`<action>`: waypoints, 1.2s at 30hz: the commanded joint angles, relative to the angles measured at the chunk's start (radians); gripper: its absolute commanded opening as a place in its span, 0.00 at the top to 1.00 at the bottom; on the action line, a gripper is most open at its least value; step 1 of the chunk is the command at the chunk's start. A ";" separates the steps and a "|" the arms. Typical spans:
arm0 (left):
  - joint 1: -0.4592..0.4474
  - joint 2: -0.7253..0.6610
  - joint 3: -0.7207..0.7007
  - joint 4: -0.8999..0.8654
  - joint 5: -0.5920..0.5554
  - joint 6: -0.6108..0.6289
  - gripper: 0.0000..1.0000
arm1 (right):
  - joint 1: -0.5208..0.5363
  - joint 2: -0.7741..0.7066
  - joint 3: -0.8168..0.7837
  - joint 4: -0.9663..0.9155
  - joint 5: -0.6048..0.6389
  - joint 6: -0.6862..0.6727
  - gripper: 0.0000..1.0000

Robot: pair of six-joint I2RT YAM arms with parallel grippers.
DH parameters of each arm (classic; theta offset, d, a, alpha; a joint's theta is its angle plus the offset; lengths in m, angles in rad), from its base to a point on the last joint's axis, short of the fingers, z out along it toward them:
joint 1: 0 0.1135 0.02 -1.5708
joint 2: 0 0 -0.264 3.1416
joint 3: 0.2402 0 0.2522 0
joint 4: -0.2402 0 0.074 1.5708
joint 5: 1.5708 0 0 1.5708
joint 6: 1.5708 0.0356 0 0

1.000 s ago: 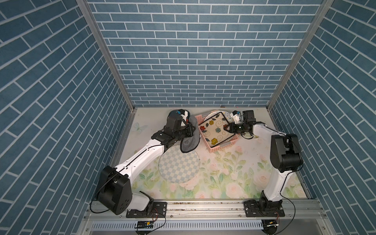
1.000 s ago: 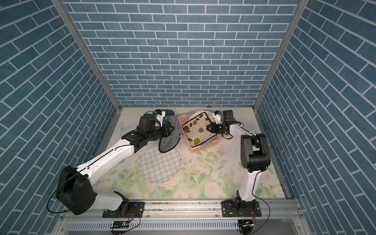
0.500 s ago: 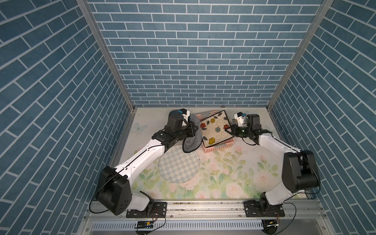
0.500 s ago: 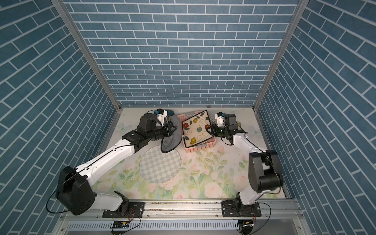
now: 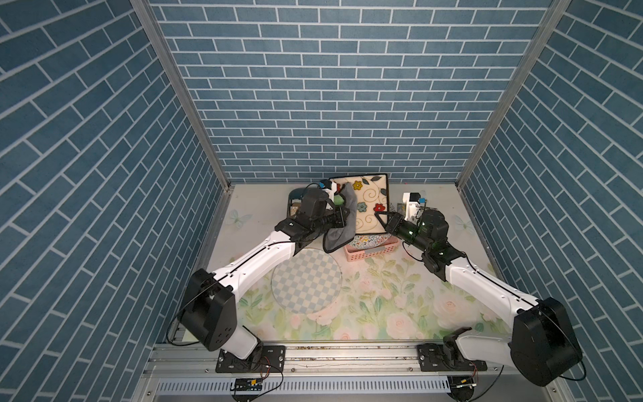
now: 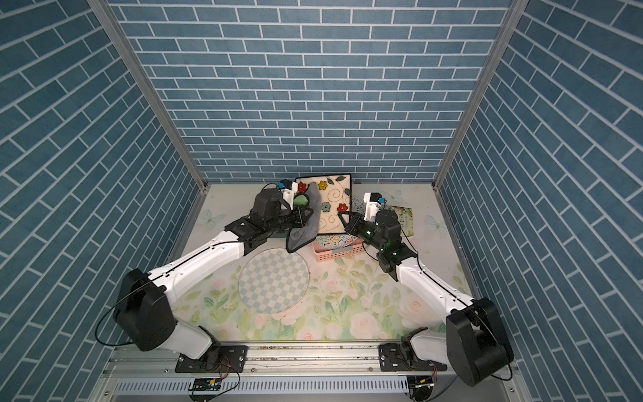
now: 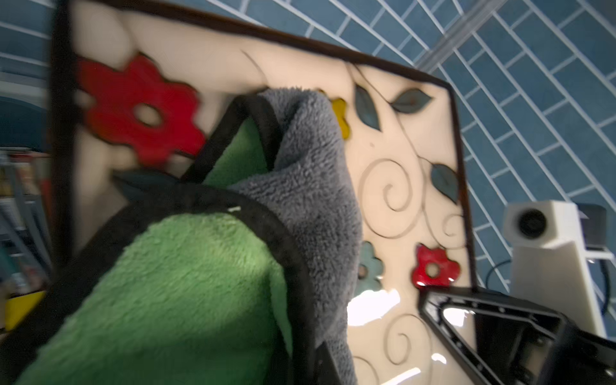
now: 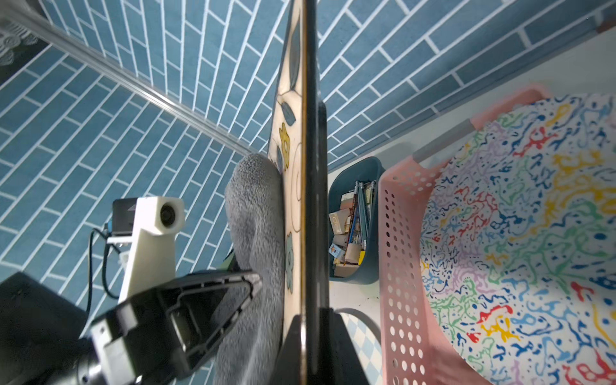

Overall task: Wipe the wet plate dry
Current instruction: Wipe the plate with towel.

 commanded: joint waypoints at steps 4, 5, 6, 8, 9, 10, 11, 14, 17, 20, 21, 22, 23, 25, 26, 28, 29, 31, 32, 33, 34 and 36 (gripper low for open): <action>-0.160 0.133 0.068 0.035 0.116 -0.010 1.00 | 0.073 -0.008 0.096 0.575 0.023 0.252 1.00; -0.145 0.127 0.063 0.035 0.107 -0.024 1.00 | 0.070 -0.014 0.089 0.599 0.033 0.271 1.00; -0.120 0.117 0.050 0.029 0.093 -0.041 1.00 | 0.064 -0.024 0.078 0.617 0.049 0.282 1.00; -0.043 0.071 -0.008 0.031 0.047 -0.090 1.00 | 0.041 -0.058 0.065 0.603 0.064 0.286 1.00; -0.006 0.042 -0.044 0.042 0.027 -0.112 1.00 | 0.027 -0.075 0.061 0.575 0.064 0.285 1.00; 0.022 0.022 -0.071 0.047 0.004 -0.122 1.00 | 0.019 -0.087 0.057 0.553 0.064 0.280 1.00; 0.033 0.006 -0.082 0.040 -0.027 -0.120 1.00 | 0.018 -0.099 0.055 0.539 0.066 0.272 1.00; 0.001 0.025 -0.061 0.009 -0.018 -0.098 1.00 | 0.043 -0.092 0.081 0.511 0.034 0.234 1.00; -0.049 0.074 -0.003 -0.044 -0.019 -0.069 1.00 | 0.105 -0.039 0.153 0.506 -0.020 0.168 1.00; 0.013 0.034 -0.014 -0.040 -0.038 -0.079 1.00 | 0.129 -0.016 0.188 0.554 -0.075 0.139 1.00; 0.060 0.010 -0.023 -0.043 -0.043 -0.089 1.00 | 0.129 -0.025 0.182 0.570 -0.080 0.136 1.00; 0.116 -0.016 -0.031 -0.051 -0.047 -0.091 1.00 | 0.128 -0.039 0.175 0.570 -0.079 0.125 1.00; 0.172 -0.039 -0.036 -0.065 -0.058 -0.081 1.00 | 0.128 -0.053 0.171 0.550 -0.078 0.108 1.00; 0.261 -0.084 -0.028 -0.104 -0.112 -0.024 1.00 | 0.129 -0.082 0.177 0.483 -0.092 0.057 1.00; 0.277 -0.094 -0.013 -0.123 -0.130 0.024 1.00 | 0.130 -0.091 0.184 0.463 -0.114 0.037 1.00; 0.267 -0.081 0.019 -0.132 -0.056 0.085 1.00 | 0.142 -0.091 0.187 0.466 -0.152 0.021 1.00; 0.247 -0.066 0.025 -0.114 0.027 0.095 1.00 | 0.152 -0.084 0.188 0.486 -0.174 0.020 1.00; 0.169 -0.030 0.021 -0.051 0.151 0.115 1.00 | 0.173 -0.059 0.197 0.527 -0.200 0.024 1.00; 0.143 -0.023 0.024 -0.043 0.154 0.127 1.00 | 0.180 -0.050 0.198 0.543 -0.203 0.027 1.00; 0.132 -0.022 0.026 -0.040 0.148 0.131 1.00 | 0.182 -0.046 0.199 0.554 -0.206 0.031 1.00; 0.140 -0.028 0.025 -0.041 0.130 0.129 1.00 | 0.183 -0.048 0.195 0.559 -0.207 0.032 1.00; 0.194 -0.052 0.018 -0.046 0.082 0.112 1.00 | 0.181 -0.076 0.172 0.542 -0.185 0.021 1.00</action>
